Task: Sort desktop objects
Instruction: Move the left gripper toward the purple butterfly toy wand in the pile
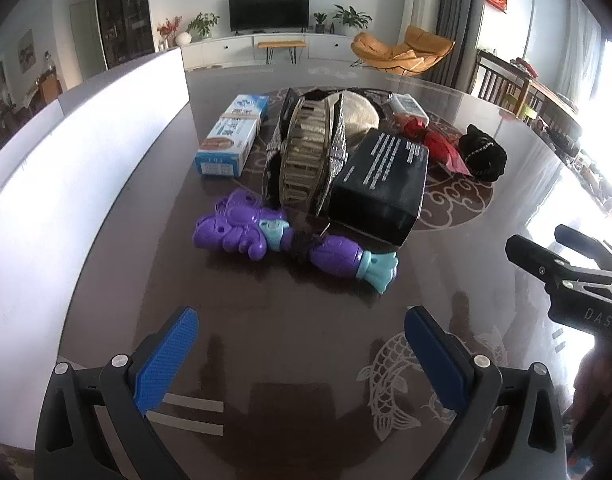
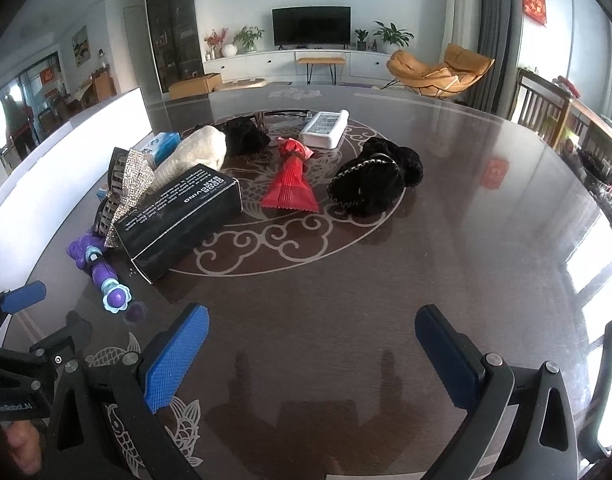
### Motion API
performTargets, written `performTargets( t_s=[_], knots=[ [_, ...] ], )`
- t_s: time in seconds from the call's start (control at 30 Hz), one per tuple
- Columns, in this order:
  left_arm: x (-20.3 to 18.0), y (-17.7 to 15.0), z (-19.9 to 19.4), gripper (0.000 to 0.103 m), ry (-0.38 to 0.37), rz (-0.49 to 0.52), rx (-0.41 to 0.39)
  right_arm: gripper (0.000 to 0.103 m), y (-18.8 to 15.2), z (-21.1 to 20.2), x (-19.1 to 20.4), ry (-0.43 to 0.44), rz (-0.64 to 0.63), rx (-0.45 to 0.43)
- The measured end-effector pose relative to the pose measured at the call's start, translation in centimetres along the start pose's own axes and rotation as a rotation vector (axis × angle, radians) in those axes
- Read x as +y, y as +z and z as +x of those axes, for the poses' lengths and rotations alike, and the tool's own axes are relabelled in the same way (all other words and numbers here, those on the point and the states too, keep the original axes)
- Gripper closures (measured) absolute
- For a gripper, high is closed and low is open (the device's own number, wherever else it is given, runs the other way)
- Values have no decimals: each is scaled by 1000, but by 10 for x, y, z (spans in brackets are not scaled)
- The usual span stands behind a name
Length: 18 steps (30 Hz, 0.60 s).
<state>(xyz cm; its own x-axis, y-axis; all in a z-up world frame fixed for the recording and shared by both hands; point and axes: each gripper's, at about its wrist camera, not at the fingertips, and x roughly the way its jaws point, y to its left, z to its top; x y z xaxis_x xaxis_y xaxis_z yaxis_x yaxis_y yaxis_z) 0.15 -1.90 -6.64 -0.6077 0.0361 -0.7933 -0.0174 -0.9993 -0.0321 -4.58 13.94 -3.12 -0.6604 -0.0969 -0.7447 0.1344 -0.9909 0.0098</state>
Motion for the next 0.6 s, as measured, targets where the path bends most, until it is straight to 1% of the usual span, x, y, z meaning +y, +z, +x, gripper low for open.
performTargets(
  t_s=[0.6],
  knots=[
    [-2,-5,8,0,12,17,46,0,0,11,-3,2,-1,42]
  ],
)
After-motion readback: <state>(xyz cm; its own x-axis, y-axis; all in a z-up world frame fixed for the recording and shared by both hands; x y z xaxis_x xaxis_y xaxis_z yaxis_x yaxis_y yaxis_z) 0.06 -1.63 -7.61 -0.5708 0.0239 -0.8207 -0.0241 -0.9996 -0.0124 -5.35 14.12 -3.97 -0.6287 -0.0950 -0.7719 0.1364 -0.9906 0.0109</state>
